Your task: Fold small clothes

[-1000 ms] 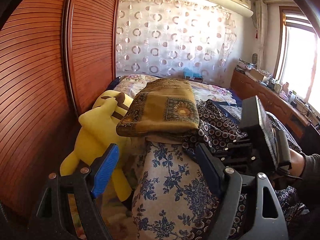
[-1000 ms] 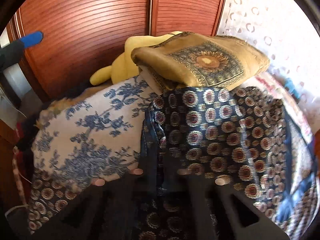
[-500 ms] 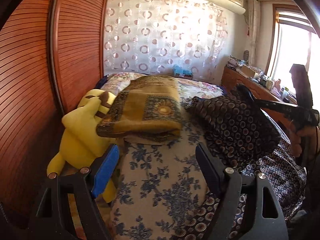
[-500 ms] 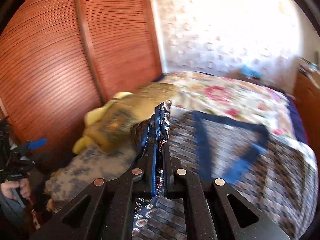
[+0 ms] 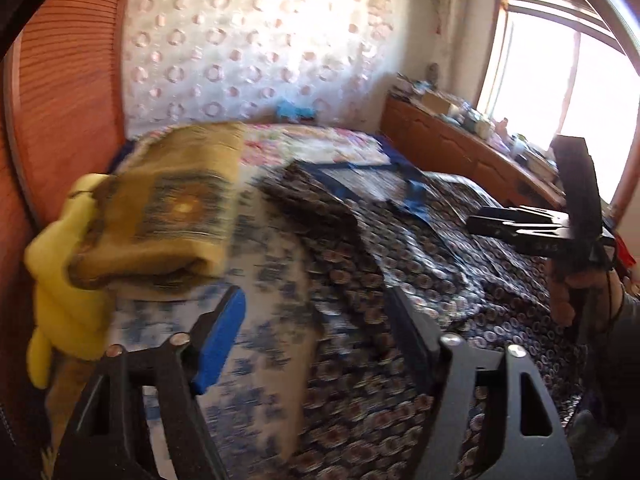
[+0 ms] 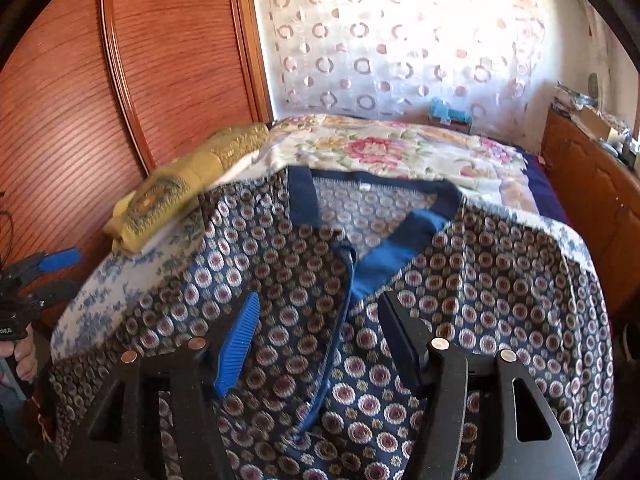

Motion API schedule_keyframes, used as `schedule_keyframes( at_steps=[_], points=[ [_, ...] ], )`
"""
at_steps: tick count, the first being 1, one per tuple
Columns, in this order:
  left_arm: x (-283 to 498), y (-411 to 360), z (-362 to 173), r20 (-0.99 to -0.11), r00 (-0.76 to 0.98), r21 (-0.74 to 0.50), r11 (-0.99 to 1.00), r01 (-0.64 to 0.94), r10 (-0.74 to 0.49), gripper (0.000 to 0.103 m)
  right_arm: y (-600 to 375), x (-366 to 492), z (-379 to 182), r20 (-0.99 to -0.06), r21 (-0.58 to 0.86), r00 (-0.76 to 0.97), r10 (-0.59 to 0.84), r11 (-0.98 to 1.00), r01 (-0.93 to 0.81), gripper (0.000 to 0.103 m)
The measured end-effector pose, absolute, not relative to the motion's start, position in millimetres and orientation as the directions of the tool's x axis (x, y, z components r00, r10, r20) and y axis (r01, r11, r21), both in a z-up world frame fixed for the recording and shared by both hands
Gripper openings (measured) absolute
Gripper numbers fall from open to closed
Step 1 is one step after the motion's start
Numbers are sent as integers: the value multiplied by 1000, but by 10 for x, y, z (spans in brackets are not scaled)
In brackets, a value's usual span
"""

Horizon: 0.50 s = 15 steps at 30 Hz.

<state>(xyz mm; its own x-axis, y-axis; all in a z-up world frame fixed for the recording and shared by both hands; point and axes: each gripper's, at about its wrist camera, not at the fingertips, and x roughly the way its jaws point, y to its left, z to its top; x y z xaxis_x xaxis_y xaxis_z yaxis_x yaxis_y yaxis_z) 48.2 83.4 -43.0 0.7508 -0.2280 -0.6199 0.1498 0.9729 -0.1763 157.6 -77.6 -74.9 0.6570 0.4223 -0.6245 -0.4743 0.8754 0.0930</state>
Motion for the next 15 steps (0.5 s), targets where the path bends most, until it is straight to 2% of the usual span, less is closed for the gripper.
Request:
schedule_keyframes(
  at_steps=[3,6,11,13,15],
  points=[
    [636,619,-513,-641,717,-187,962,201,-275,60,-942,1654,-827,-650,59,654,387,884,-464,64],
    [789,465,-591,-666,682,-202,953,224,-302,56,-1040,1675,-896,-664,49,650,368,890,-454,64],
    [1017,298,-680,-707,649,-172,958,229,-282,56,-1138,1686,-1031,-687,11,660,305,912,-410,64],
    [1111,248,-735,-726,631,-161,959,231,-274,45,-1181,1691,-1063,-694,6,659,291,917,-399,64],
    [1181,227,-785,-744,610,-158,959,234,-272,29,-1220,1716,-1111,-700,6,657,280,922,-387,64]
  ],
)
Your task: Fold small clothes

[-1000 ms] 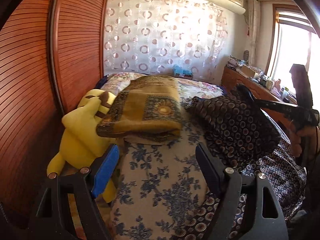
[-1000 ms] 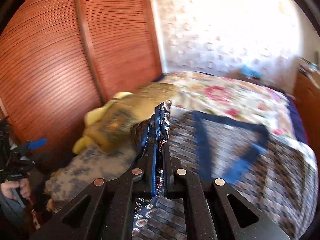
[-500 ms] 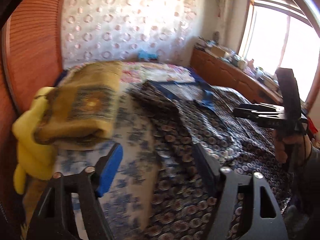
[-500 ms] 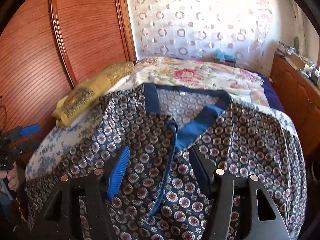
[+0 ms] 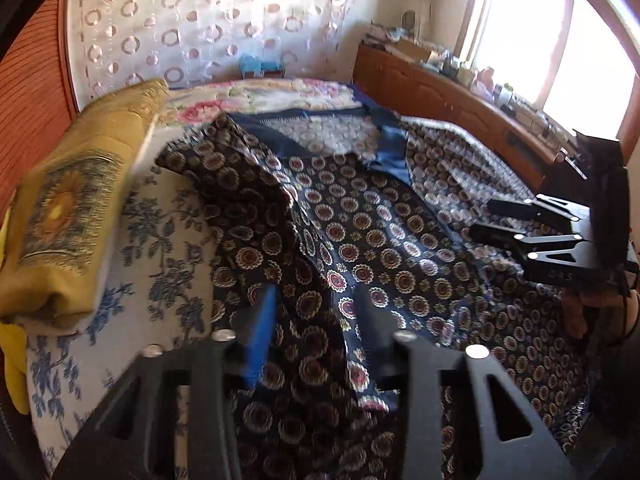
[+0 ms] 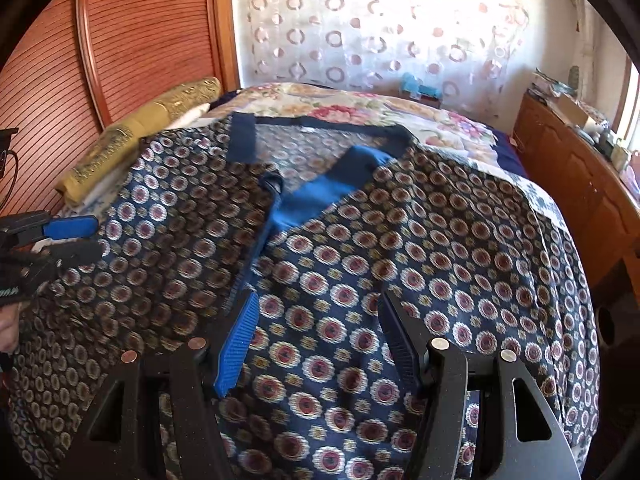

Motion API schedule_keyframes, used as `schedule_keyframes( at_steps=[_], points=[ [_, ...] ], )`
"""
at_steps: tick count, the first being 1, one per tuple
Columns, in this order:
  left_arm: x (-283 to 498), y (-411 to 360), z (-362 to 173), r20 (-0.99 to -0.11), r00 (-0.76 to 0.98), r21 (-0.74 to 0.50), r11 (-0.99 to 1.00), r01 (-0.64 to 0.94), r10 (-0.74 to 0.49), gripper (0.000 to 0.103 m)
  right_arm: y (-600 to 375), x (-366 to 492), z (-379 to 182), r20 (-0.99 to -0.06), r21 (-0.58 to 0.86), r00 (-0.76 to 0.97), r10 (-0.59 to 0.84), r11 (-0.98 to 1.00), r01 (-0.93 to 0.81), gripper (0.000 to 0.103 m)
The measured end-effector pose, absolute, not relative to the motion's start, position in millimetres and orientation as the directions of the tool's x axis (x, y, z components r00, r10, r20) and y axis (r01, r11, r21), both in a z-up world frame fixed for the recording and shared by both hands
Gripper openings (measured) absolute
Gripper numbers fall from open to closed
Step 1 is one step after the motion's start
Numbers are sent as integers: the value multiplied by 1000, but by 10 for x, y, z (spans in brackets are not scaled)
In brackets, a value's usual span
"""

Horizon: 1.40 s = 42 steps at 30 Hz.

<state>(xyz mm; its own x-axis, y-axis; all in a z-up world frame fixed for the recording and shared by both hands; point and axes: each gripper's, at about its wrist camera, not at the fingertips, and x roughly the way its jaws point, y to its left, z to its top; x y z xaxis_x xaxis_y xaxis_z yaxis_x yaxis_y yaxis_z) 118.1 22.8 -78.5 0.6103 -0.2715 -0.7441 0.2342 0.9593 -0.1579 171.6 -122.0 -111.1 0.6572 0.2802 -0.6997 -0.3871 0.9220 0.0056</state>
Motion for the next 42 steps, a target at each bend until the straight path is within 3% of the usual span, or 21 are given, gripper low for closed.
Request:
schedule_keyframes(
  at_steps=[2,4,15,20,25,26,27,32,42],
  points=[
    [1230,210,-841,-761,595,-141,961,237,-258,11,-1217,1777,-1200,-706,-3,657,265,926,-376,64],
    [1202,242,-816,-758,606,-120,964,236,-243,4,-1230,1827,-1287,-722,-8,647,247,931,-365,64],
    [995,1104,18,-644,759,-19,994,108,-94,3,-1313,1859,-1275,-722,25,642,257,937,-347,64],
    [999,1469,43,-661,750,31,999,36,-7,3,-1297,1840,-1265,-722,26,645,252,941,-338,64],
    [886,1567,34,-634,773,1,1000,30,-23,4,-1285,1829,-1267,-723,14,647,241,942,-335,64],
    [869,1534,52,-623,782,6,999,34,-23,16,-1279,1835,-1267,-724,12,647,240,942,-335,64],
    [856,1480,65,-607,794,6,999,45,-32,36,-1278,1832,-1268,-724,11,647,239,942,-335,64],
    [735,1265,127,-551,829,-16,994,104,-95,81,-1263,1821,-1257,-725,6,648,234,943,-333,64],
    [813,759,-194,-599,781,-95,985,146,-174,81,-1258,1813,-1251,-726,-2,649,228,943,-333,65]
  ],
)
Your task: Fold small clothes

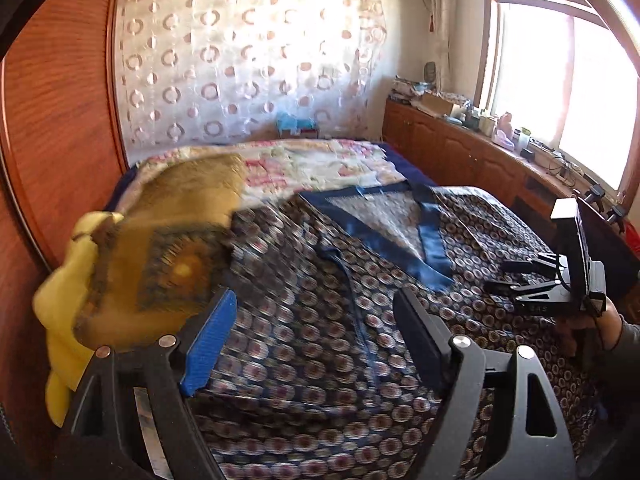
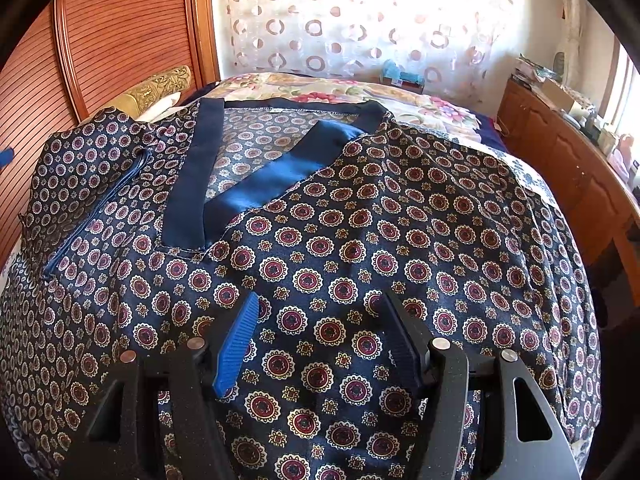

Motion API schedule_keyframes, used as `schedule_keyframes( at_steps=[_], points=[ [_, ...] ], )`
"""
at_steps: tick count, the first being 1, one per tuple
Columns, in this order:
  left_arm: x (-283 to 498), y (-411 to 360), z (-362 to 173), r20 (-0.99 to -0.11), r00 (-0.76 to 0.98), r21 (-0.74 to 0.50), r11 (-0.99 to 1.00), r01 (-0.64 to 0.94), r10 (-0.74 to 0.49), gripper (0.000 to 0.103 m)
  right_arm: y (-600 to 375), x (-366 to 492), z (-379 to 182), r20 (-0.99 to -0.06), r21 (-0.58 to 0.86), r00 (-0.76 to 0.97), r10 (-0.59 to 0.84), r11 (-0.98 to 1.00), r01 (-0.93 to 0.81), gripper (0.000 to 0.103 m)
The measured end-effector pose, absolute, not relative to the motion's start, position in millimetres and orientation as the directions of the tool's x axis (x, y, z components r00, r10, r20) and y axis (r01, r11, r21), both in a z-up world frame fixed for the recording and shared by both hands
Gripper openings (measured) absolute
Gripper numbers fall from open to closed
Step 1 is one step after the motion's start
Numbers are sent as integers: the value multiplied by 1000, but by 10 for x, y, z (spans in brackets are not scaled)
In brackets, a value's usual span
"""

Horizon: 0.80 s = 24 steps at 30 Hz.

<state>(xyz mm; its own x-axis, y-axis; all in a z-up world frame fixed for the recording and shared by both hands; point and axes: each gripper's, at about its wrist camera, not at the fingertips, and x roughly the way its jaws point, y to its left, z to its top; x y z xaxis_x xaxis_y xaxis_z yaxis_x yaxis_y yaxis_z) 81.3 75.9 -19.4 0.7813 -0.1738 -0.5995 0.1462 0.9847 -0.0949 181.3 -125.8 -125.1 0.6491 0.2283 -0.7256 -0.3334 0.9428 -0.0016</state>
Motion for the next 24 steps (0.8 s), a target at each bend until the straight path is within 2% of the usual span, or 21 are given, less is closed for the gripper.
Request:
schedule_keyframes(
  at_steps=[7,18,24],
  points=[
    [983,410,-567,-686,707,-80,984,159,-170,81,-1253,1806,-1259,-728,-5,646,230,940,-341,71],
    [1082,-57,-721,-716,670,-46,971,234,-195,81,-1303,1830,-1252,-727,22,640,250,939,-342,74],
    [1139,-172,-821,-741,644,-31,967,252,-192,81,-1604,1774,-1121,-682,92,669,296,942,-324,74]
  ],
)
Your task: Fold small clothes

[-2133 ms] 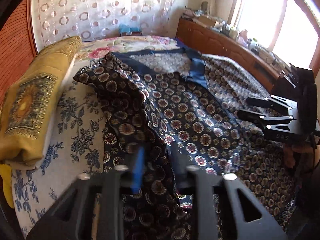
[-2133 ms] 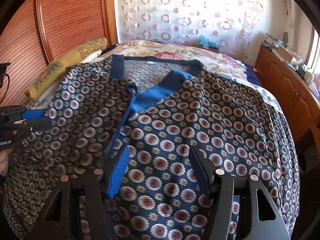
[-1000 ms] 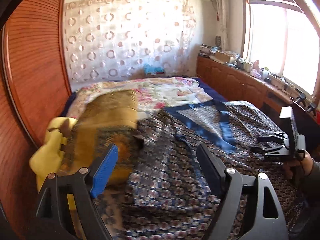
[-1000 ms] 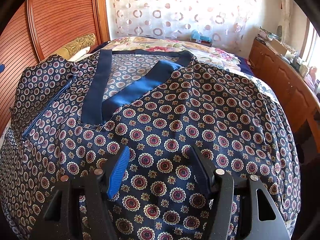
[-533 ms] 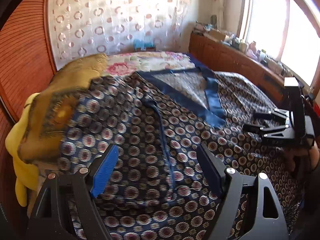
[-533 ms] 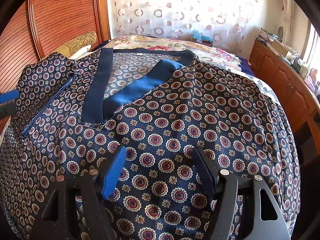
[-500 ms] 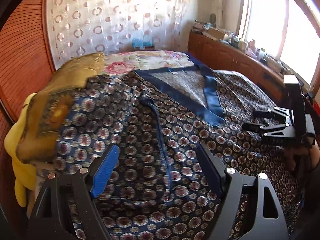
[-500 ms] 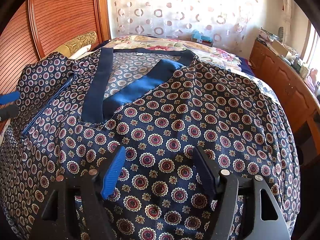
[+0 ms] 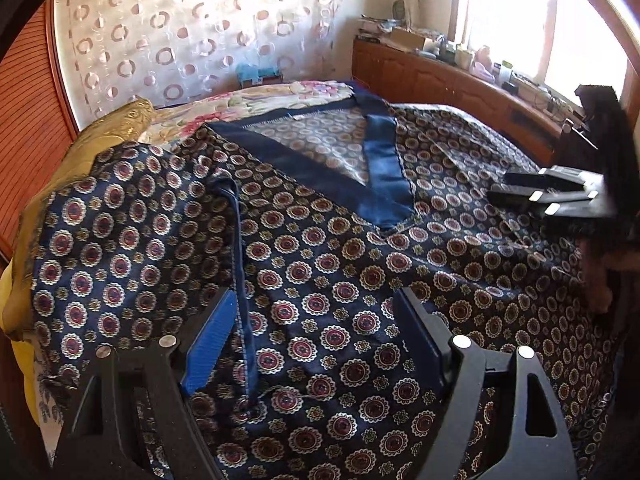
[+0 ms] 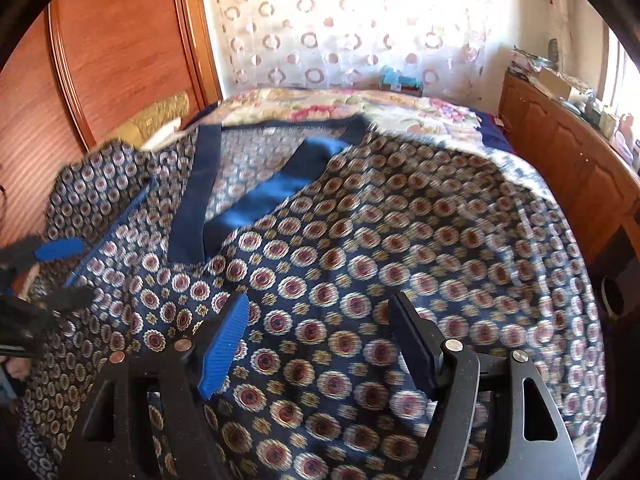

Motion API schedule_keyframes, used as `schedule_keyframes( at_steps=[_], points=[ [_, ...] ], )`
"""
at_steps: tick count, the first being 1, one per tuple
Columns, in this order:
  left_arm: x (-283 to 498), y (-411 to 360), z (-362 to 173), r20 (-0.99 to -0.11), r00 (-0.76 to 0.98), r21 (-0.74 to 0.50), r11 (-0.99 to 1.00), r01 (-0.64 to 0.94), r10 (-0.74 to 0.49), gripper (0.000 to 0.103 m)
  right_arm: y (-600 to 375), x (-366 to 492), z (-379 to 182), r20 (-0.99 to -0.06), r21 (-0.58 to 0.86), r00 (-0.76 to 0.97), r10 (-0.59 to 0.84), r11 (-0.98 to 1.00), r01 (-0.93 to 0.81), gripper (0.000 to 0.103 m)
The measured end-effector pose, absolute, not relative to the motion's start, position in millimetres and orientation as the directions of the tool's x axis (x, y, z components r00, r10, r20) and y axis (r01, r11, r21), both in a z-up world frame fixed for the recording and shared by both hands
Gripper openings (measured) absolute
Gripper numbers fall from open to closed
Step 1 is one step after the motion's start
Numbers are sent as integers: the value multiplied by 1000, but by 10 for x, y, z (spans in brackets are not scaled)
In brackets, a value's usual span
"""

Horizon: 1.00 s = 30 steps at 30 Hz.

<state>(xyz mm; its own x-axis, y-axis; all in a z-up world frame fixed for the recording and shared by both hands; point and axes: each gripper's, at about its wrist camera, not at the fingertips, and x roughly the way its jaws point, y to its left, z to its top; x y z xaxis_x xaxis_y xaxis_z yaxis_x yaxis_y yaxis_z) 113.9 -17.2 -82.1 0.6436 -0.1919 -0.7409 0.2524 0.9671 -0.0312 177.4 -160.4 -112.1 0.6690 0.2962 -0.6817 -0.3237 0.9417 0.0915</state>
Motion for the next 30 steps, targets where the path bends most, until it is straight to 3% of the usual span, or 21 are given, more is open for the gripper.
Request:
schedule_keyframes(
  at_steps=[8,12,30],
  points=[
    [1187,-237,-900,-757,627,-17,966,258,-181,81,-2314,1687,-743,-605,111,751,265,962,-250,73],
    [1234,-261,-955,-773,609,-13,965,262,-176,81,-2695,1658,-678,-589,120,773,234,972,-203,67],
    [1235,-308,-980,-780,599,-1,959,284,-178,85,-3955,1622,-1155,-690,199,707,157,980,-24,63]
  ],
)
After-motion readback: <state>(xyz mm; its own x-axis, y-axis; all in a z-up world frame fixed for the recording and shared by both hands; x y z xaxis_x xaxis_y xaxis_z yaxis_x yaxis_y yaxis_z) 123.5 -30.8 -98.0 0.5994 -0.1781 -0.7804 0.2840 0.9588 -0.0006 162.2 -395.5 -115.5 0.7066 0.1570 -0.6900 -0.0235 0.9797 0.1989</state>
